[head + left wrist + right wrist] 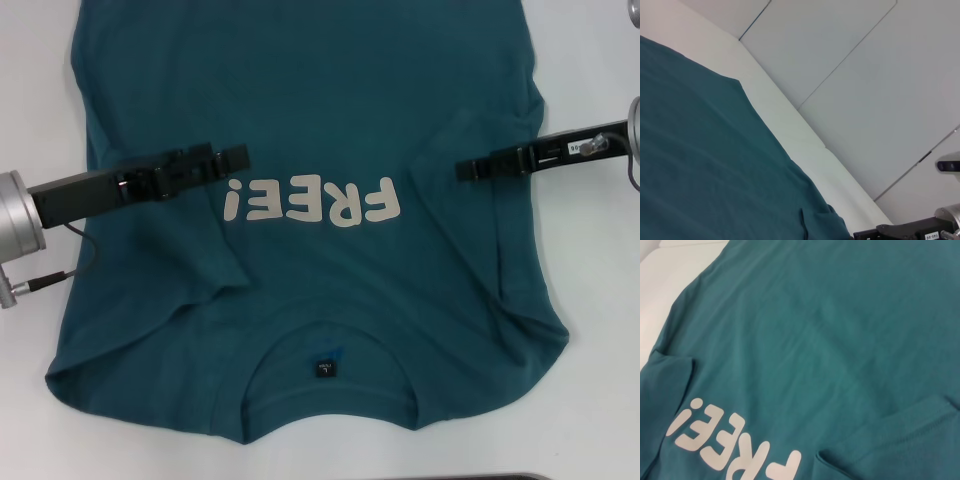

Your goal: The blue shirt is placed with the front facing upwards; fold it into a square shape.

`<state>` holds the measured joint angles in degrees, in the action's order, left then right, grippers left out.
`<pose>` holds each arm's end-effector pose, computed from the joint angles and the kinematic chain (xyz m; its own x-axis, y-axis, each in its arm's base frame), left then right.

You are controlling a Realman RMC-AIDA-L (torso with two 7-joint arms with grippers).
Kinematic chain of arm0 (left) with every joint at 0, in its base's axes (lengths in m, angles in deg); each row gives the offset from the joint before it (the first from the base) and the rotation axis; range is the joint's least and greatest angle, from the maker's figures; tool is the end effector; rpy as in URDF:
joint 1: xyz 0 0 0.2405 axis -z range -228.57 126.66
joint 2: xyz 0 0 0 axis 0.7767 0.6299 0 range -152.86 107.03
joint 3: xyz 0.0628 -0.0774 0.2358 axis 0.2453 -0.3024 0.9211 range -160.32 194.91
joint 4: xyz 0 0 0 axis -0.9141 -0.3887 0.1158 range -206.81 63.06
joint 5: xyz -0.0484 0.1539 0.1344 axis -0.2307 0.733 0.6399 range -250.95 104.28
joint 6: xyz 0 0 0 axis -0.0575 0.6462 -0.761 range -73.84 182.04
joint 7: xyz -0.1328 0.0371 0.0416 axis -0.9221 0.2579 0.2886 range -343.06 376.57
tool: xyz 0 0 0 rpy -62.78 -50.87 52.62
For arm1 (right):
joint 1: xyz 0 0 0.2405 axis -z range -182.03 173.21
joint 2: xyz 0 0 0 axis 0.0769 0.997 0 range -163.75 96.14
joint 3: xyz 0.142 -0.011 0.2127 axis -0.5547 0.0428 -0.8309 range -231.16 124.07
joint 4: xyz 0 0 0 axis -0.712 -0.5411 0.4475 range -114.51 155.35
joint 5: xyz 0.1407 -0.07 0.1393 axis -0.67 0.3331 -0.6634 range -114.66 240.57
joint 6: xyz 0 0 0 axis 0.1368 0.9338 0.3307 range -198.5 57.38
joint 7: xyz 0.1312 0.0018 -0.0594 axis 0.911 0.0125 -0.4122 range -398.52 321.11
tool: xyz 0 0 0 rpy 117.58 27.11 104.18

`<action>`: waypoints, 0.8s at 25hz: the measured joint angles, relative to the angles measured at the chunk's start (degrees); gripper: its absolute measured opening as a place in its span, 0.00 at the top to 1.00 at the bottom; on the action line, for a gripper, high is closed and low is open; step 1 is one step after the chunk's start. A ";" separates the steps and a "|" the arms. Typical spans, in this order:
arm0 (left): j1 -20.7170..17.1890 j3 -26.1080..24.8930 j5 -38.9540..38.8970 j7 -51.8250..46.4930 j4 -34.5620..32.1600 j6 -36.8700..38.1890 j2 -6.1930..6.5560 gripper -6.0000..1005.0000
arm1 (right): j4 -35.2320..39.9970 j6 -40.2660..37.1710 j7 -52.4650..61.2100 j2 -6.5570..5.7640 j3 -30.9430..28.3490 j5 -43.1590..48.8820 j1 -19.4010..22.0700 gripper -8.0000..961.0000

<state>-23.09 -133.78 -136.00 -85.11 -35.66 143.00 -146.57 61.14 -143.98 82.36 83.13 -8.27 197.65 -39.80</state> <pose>-0.2754 0.3119 -0.0170 0.3776 0.6928 0.6144 0.8170 -0.5615 0.1310 0.2911 0.3700 0.0041 0.5296 -0.8052 -0.2668 -0.8454 -0.4752 -0.2438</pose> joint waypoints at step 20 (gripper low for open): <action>0.17 0.00 0.00 0.00 0.00 -0.05 0.00 0.10 | -0.29 1.25 0.73 0.40 3.44 0.04 -0.23 0.21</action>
<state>-22.92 -133.78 -136.00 -85.11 -35.66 142.95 -146.57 60.85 -142.73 83.09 83.52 -4.83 197.69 -40.03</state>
